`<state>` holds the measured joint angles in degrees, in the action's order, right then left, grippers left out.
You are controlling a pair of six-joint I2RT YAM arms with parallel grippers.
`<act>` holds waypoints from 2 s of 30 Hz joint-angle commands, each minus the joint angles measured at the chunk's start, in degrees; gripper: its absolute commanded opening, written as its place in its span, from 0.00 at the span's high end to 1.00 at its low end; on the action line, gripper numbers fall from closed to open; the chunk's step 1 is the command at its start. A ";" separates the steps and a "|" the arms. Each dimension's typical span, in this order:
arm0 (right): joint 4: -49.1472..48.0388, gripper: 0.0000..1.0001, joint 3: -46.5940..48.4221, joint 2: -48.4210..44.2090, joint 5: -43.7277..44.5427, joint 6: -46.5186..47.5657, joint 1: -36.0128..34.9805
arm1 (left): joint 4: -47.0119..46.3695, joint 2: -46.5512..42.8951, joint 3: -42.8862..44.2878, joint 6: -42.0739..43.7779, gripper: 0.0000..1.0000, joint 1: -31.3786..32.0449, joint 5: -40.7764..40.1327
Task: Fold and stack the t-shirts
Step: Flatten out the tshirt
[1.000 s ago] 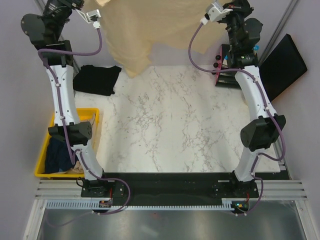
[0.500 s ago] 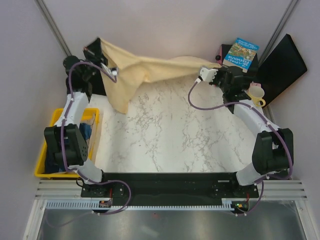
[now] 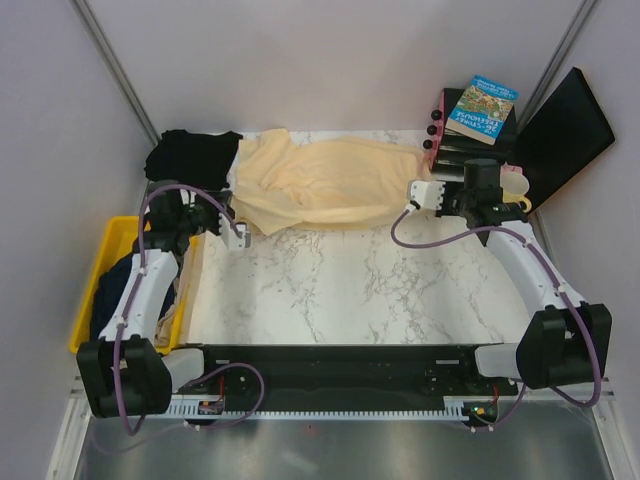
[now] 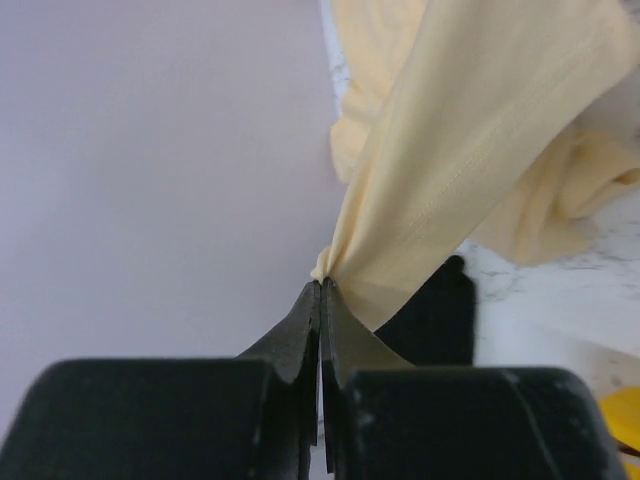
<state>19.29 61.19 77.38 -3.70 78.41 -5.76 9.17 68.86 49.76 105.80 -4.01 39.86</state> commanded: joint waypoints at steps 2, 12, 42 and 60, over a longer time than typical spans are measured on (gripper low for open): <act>18.23 1.00 -2.91 -4.60 -4.72 6.75 0.22 | 36.90 -3.82 3.23 5.46 0.98 -0.12 1.54; 26.67 1.00 -6.78 -8.12 -4.91 11.41 0.22 | 74.91 -0.39 10.45 13.72 0.98 -0.12 -8.73; 35.91 1.00 -30.51 -33.09 -4.38 11.41 0.13 | 78.99 10.40 4.37 -0.16 0.98 -2.32 -37.57; 17.92 0.10 -20.41 -18.60 -4.82 2.55 0.13 | 51.31 31.94 47.80 -21.52 0.98 -2.41 -11.92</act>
<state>49.56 35.44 54.87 -6.59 87.22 -5.76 68.01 97.01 95.96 89.80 -6.87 19.57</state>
